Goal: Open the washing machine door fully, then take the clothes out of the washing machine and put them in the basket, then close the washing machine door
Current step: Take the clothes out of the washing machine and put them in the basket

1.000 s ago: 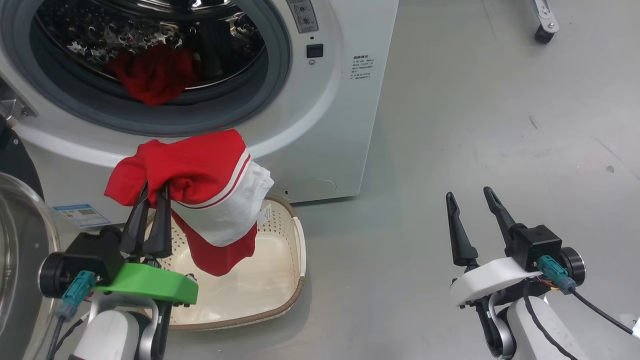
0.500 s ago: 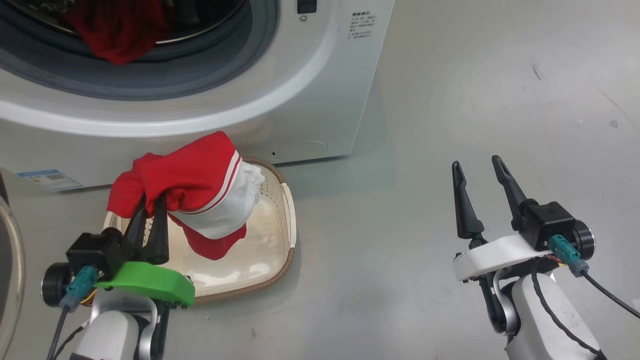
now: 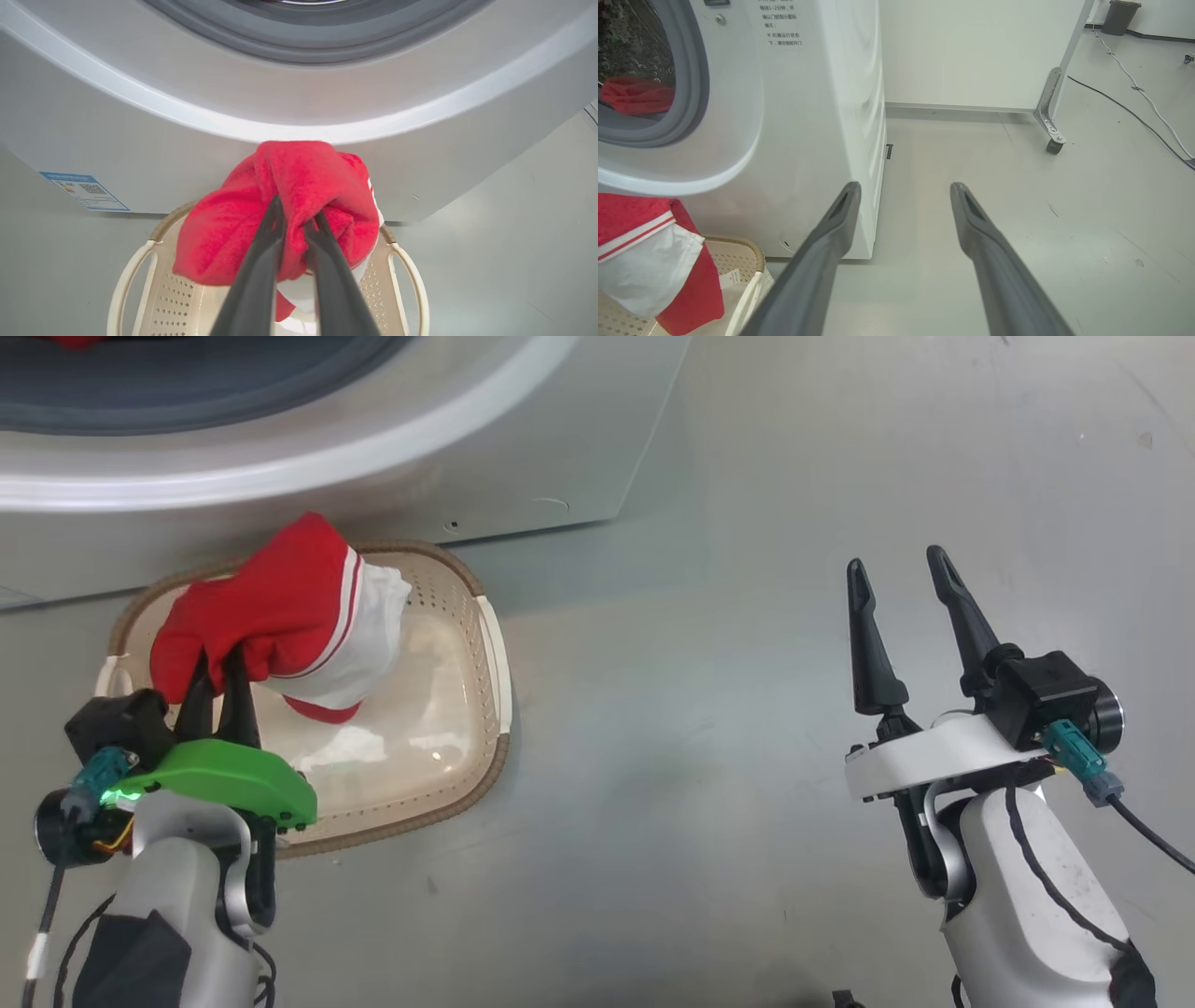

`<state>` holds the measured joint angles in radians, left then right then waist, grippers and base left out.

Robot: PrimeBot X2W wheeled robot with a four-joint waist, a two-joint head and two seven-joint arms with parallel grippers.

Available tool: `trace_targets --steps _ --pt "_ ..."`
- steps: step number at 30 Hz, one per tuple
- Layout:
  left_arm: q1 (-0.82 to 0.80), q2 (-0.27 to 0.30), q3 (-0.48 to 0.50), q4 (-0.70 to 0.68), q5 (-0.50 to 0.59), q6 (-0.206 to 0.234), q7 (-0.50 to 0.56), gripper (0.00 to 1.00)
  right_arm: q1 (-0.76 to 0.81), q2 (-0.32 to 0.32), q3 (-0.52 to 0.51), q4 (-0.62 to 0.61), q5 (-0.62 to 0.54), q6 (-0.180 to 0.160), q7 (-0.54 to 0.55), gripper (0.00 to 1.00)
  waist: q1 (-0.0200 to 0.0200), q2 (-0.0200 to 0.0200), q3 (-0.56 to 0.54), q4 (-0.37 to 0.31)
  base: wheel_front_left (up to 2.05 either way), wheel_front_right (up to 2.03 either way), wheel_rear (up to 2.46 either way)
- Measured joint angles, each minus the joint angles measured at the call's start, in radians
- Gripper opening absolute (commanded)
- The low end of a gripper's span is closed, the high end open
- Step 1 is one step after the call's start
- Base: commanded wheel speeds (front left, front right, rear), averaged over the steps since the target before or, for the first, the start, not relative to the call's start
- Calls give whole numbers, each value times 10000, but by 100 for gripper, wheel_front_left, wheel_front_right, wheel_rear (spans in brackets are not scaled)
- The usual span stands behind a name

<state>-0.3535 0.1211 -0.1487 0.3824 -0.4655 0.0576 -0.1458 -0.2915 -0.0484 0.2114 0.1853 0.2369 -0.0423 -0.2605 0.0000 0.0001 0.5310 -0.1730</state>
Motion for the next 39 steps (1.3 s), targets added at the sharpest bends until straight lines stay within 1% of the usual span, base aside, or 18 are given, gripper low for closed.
trace_targets --steps 5,10,13,18,19,25,27,32,36,39 --pt "-719 -65 71 894 -105 -12 125 0 -395 0 92 -247 159 -2 0 100 0 0 716 -177 0 0 0" --pt "-1269 130 155 1747 -94 -27 224 0 -856 0 199 -453 506 -46 -2 100 1 0 1433 -350 0 0 0" --pt "-1442 232 140 2362 -96 -117 351 0 -1036 4 230 -483 681 -125 -2 100 1 0 1818 -463 0 0 0" --pt "-1609 196 171 3308 -326 -322 583 0 -1157 4 247 -487 780 -148 -2 100 1 0 2297 -639 0 0 0" --pt "-1650 192 182 3455 -393 -339 585 0 -1159 4 255 -487 796 -205 -2 100 1 0 2358 -671 0 0 0" --pt "-2011 167 242 4086 -533 -468 621 0 -1240 4 290 -472 800 -238 -2 100 1 0 2545 -781 0 0 0" --pt "-2160 171 253 4243 -537 -546 602 0 -1304 4 311 -468 800 -314 -2 100 1 0 2557 -774 0 0 0" --pt "-2407 144 203 4577 -533 -667 397 0 -1319 0 270 -355 796 -318 -2 100 1 0 2514 -704 0 0 0" --pt "-2491 113 96 4909 -499 -911 196 0 -1320 2 297 -259 790 -318 -2 100 1 0 2358 -642 0 0 0" --pt "-2514 -59 -128 5168 -384 -1131 -69 0 -1333 0 301 -155 763 -318 -2 100 1 0 2135 -565 0 0 0"
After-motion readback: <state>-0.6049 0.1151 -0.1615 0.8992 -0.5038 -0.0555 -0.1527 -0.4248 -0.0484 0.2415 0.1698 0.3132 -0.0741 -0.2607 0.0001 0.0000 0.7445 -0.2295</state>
